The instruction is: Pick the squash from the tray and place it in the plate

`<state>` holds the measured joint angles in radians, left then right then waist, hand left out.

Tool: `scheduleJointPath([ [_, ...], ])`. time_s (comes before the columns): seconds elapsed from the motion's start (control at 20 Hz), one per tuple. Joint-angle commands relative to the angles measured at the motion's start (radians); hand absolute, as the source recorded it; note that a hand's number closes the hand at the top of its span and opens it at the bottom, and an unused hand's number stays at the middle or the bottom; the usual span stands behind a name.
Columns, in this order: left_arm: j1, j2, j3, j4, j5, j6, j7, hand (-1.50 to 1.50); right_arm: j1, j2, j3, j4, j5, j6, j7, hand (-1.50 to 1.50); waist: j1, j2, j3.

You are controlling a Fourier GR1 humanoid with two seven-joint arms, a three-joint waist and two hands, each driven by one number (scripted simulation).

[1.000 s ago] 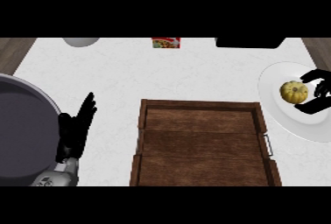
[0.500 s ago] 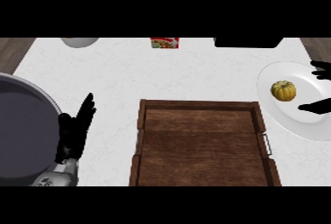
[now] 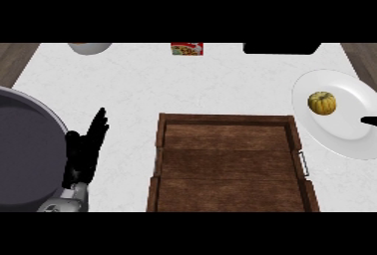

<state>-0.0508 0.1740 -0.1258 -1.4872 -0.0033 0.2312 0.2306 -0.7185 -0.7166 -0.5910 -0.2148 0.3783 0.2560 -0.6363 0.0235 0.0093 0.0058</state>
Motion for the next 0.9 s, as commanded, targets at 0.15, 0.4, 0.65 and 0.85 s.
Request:
scheduleJointPath([
  [0.15,-0.04,0.007,0.031,0.022,0.005,-0.014,0.02,0.0,0.047,-0.022,-0.02,0.033,-0.041,0.121,-0.093,-1.5,0.007,0.004,-0.002],
  [0.4,-0.024,0.004,0.024,0.029,-0.005,-0.03,0.003,0.0,0.085,-0.042,-0.021,0.03,-0.051,0.149,-0.163,-1.5,0.008,0.005,-0.001],
  [0.65,0.033,0.017,0.038,0.016,0.019,-0.07,-0.032,0.0,0.059,0.001,0.006,0.03,-0.032,0.073,-0.145,-1.5,0.018,0.006,-0.001],
  [0.85,0.038,0.02,0.044,-0.011,0.012,-0.068,-0.024,0.0,0.108,0.044,0.012,0.036,-0.03,-0.023,-0.168,-1.5,0.012,0.003,-0.002],
])
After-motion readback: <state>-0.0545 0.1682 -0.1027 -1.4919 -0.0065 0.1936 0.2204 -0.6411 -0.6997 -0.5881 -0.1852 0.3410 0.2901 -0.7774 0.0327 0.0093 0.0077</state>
